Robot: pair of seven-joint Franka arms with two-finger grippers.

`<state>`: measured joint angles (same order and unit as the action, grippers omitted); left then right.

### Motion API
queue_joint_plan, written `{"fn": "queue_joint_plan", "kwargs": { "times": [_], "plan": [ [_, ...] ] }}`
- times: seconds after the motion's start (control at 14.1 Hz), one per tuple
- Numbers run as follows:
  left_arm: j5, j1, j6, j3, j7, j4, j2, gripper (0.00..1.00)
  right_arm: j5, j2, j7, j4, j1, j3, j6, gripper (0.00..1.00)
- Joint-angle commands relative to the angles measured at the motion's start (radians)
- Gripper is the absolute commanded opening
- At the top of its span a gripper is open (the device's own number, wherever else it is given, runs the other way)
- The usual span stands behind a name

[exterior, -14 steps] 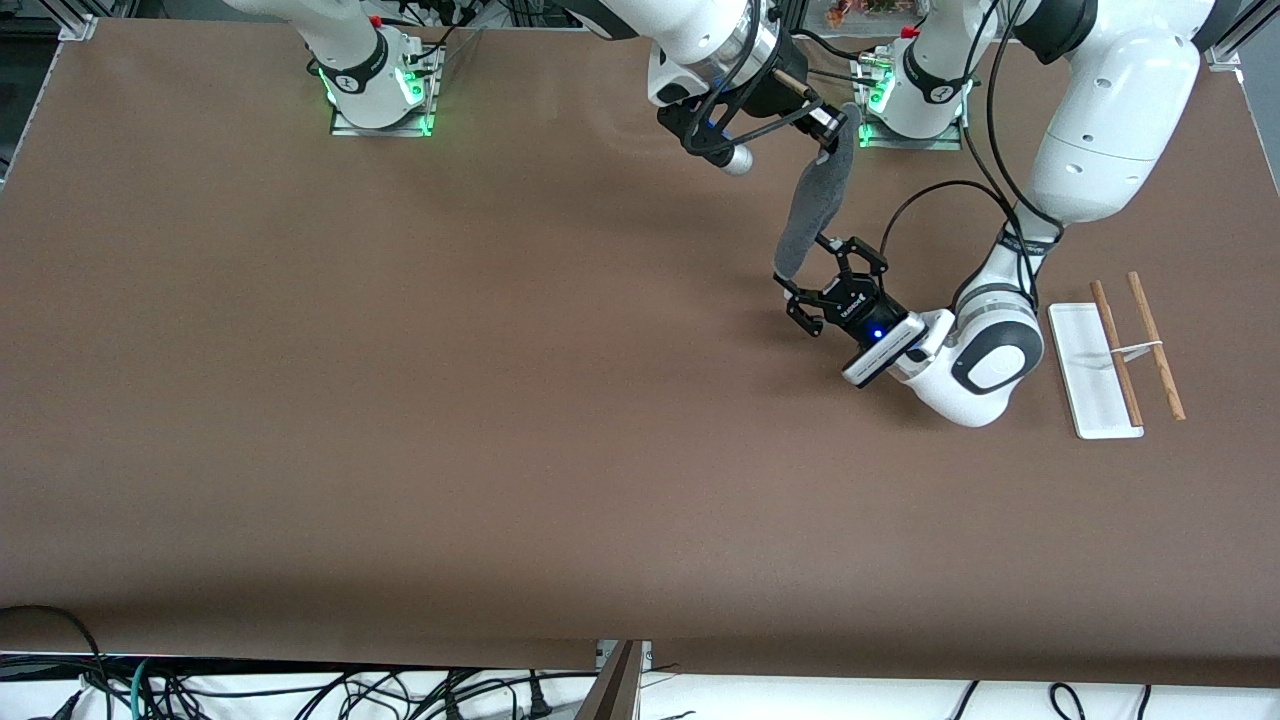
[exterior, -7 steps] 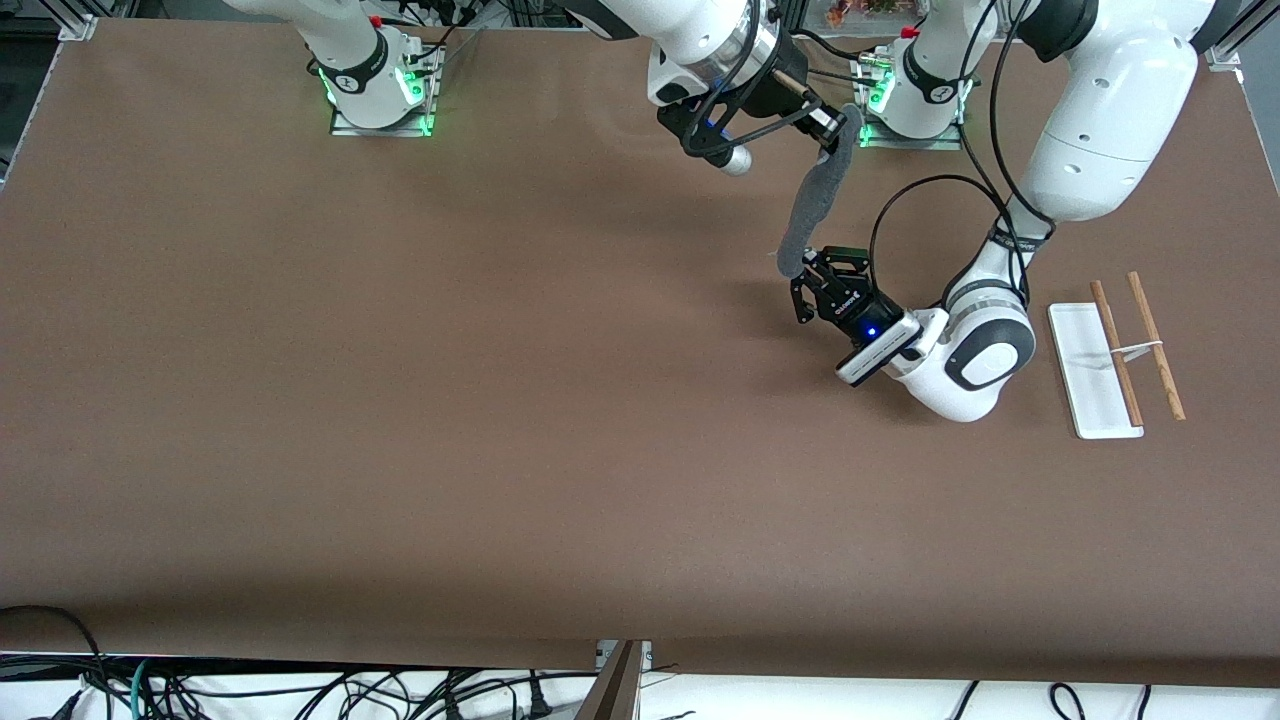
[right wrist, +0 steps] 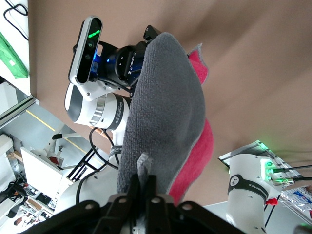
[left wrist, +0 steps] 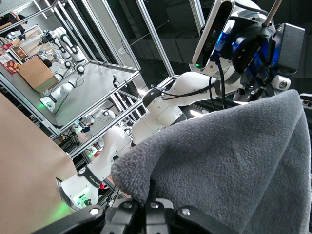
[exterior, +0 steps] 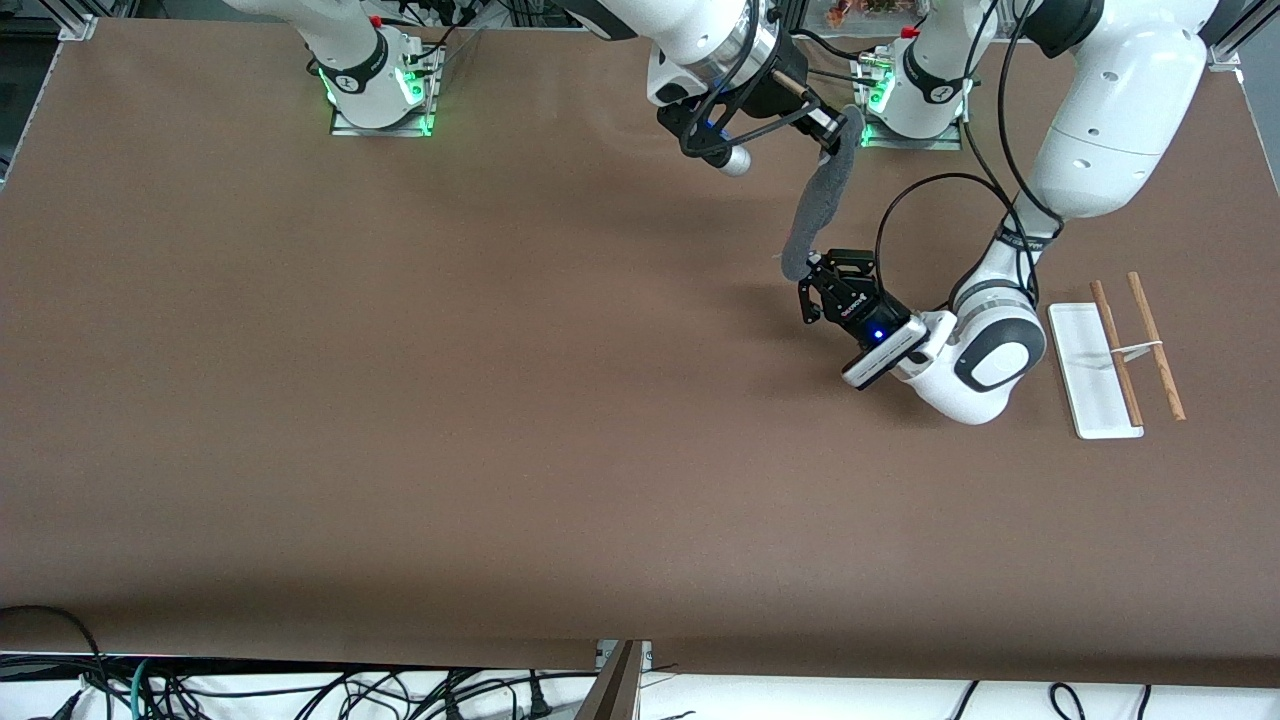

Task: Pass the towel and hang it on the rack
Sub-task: 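Open the right gripper and withdraw while the left gripper carries the towel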

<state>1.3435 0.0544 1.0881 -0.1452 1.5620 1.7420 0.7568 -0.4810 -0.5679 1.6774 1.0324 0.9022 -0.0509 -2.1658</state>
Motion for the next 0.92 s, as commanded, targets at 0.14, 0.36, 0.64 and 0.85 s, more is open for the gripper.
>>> {"fn": "queue_joint_plan", "kwargs": {
  "times": [0.14, 0.36, 0.64, 0.85],
  "plan": [
    [0.005, 0.008, -0.004, 0.006, -0.023, -0.010, -0.024, 0.00, -0.022, -0.021, 0.010, -0.040, -0.005, 0.008, -0.016, 1.00],
    [-0.059, 0.010, 0.022, 0.051, -0.118, -0.042, -0.094, 0.00, -0.068, -0.010, 0.005, -0.038, -0.038, 0.010, -0.005, 1.00],
    [-0.257, 0.010, 0.021, 0.139, -0.288, -0.172, -0.198, 0.00, -0.087, 0.054, -0.005, 0.001, -0.144, 0.008, 0.003, 1.00],
    [-0.381, 0.033, -0.026, 0.209, -0.367, -0.335, -0.202, 0.00, -0.094, 0.169, -0.157, 0.148, -0.251, 0.003, 0.082, 1.00]
  ]
}}
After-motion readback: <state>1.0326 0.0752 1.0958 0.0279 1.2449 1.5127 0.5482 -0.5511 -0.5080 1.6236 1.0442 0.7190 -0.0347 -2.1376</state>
